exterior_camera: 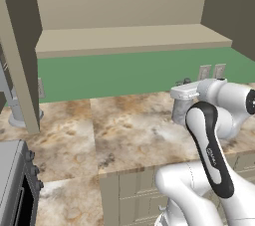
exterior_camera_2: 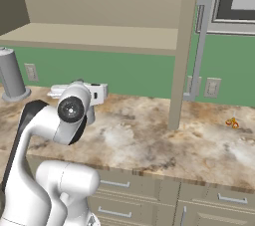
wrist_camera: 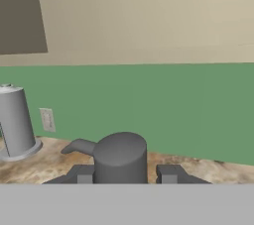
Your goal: Open the cabinet. Pick the soap dispenser and place it next to the sink. Then close the cabinet.
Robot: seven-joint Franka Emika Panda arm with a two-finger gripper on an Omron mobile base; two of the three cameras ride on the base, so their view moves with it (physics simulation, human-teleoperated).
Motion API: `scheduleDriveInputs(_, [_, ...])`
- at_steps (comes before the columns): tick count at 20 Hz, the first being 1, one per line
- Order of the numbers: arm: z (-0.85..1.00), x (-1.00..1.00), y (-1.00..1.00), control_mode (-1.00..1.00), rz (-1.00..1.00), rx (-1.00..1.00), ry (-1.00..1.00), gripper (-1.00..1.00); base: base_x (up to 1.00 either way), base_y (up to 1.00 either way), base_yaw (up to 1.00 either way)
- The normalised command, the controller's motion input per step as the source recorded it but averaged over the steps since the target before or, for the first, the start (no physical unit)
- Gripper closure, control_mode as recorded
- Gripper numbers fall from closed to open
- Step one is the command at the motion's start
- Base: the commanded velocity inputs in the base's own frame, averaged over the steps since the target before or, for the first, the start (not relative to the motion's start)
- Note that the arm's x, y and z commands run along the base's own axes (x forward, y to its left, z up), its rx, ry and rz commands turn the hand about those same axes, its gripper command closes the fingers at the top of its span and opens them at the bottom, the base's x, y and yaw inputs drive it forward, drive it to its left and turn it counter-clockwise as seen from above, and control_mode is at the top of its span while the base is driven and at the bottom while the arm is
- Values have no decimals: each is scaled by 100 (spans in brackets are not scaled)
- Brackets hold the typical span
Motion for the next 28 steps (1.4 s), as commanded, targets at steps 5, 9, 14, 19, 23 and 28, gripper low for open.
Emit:
scheduleDriveInputs(5, [0, 0, 0, -100, 0, 0, 0, 100, 0, 0, 0])
scheduleDriveInputs(9, [0, 0, 0, -100, 0, 0, 0, 100, 0, 0, 0])
scheduleDriveInputs(14, [0, 0, 0, 100, 0, 0, 0, 100, 0, 0, 0])
scheduleDriveInputs(19, [0, 0, 0, 100, 0, 0, 0, 100, 0, 0, 0])
scheduleDriveInputs(23, [0, 0, 0, 100, 0, 0, 0, 100, -40, -1, 1])
scheduleDriveInputs(28, [0, 0, 0, 100, 0, 0, 0, 100, -75, 0, 0])
